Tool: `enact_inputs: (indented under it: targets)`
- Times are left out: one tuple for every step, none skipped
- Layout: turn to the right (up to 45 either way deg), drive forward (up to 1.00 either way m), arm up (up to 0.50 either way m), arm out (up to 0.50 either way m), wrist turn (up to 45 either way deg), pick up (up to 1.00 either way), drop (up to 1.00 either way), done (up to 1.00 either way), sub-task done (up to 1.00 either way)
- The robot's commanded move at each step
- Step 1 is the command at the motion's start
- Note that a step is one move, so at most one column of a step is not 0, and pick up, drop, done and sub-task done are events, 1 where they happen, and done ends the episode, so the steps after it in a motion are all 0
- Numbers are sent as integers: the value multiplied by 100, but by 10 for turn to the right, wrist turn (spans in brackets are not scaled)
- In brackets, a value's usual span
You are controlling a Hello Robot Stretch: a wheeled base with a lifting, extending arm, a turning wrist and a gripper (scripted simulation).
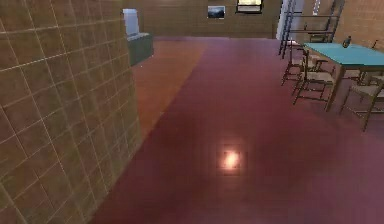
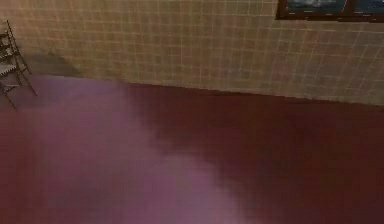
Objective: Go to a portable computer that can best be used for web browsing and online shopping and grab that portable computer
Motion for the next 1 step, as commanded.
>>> enact_inputs:
  targets:
    - [0, 100, 0, 0, 0, 0, 0, 0, 0]
